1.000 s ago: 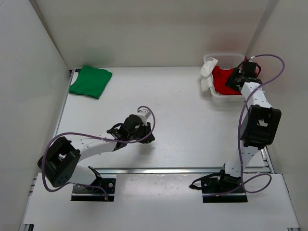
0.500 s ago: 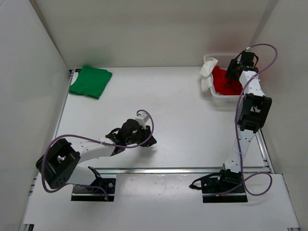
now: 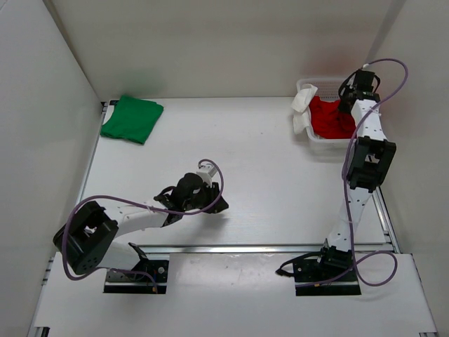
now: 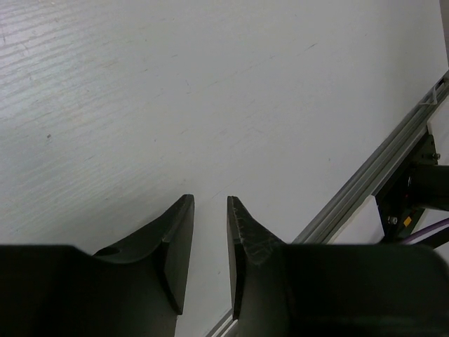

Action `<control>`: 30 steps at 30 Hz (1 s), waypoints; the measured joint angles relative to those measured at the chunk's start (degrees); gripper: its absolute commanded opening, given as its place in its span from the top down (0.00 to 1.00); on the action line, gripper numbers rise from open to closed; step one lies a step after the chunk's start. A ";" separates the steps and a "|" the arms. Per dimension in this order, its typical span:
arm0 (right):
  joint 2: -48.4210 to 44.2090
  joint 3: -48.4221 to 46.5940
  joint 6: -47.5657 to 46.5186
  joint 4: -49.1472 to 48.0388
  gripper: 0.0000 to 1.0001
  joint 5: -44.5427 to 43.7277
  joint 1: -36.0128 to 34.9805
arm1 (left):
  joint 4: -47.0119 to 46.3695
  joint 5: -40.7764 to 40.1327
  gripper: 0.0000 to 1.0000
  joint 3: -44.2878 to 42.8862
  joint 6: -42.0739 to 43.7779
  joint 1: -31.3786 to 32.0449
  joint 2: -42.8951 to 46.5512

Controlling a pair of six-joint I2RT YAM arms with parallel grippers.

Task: Fold and stack the t-shirts
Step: Grab crumpled tshirt from bin with the right arm, then move the tshirt to the center of the board

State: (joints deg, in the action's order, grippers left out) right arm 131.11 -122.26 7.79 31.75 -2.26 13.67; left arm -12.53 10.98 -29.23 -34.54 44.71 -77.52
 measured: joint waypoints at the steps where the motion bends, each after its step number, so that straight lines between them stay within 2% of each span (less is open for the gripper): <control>1: -0.26 -0.02 0.26 0.17 1.00 0.33 0.33 | -0.02 0.07 0.63 0.00 -0.04 -0.22 0.04; 4: -2.36 0.00 1.44 2.10 1.00 1.73 1.31 | 0.33 0.55 0.63 -0.13 -0.17 -0.94 0.20; 7: -8.17 0.00 2.80 4.15 1.00 3.89 2.08 | 1.53 1.01 0.63 -1.09 -0.11 -1.79 0.52; 11: -24.13 -0.09 4.17 4.66 1.00 4.74 1.38 | 2.29 1.90 0.62 -3.26 0.00 -3.23 2.14; 13: -33.44 -2.34 3.54 4.00 1.00 3.23 -2.54 | 2.29 3.06 0.62 -4.33 -0.17 -4.90 3.32; 14: -37.38 -3.67 2.56 2.75 1.00 2.19 -5.95 | 2.29 3.34 0.62 -4.74 -0.24 -5.88 4.02; 16: -46.05 -3.58 -2.84 -3.34 1.00 -4.37 -21.09 | 2.86 3.43 0.62 -5.29 -0.31 -7.96 5.77; 17: -49.64 -2.38 -6.12 -6.54 1.00 -6.49 -30.91 | 3.13 3.34 0.61 -5.29 -0.46 -8.83 7.02; 19: -54.73 1.81 -16.44 -15.26 1.00 -12.66 -55.65 | 3.39 3.19 0.62 -5.03 -1.18 -11.13 10.36; 21: -55.25 2.93 -26.60 -22.14 1.00 -19.89 -72.65 | 3.23 3.19 0.60 -4.52 -2.03 -13.70 14.12; 22: -54.75 2.29 -30.51 -25.09 1.00 -22.58 -77.83 | 3.23 3.23 0.60 -4.17 -2.49 -15.12 15.87; 24: -51.36 -2.16 -37.38 -28.57 1.00 -27.74 -84.65 | 3.45 3.39 0.60 -3.43 -3.06 -18.27 18.95; 26: -46.69 -8.59 -41.13 -29.55 1.00 -30.86 -86.88 | 3.69 3.87 0.60 -2.47 -3.78 -21.59 21.35; 28: -43.47 -10.73 -42.36 -29.97 1.00 -32.28 -85.81 | 3.91 5.09 0.59 -0.83 -4.81 -24.83 23.61; 30: -42.29 -6.73 -39.26 -27.74 1.00 -30.29 -80.91 | 4.31 6.58 0.59 1.22 -5.97 -28.11 25.94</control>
State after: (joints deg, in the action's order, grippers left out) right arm 88.82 -128.99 -31.46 4.01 -32.56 -67.24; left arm -8.23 17.56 -28.01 -40.51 16.60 -51.57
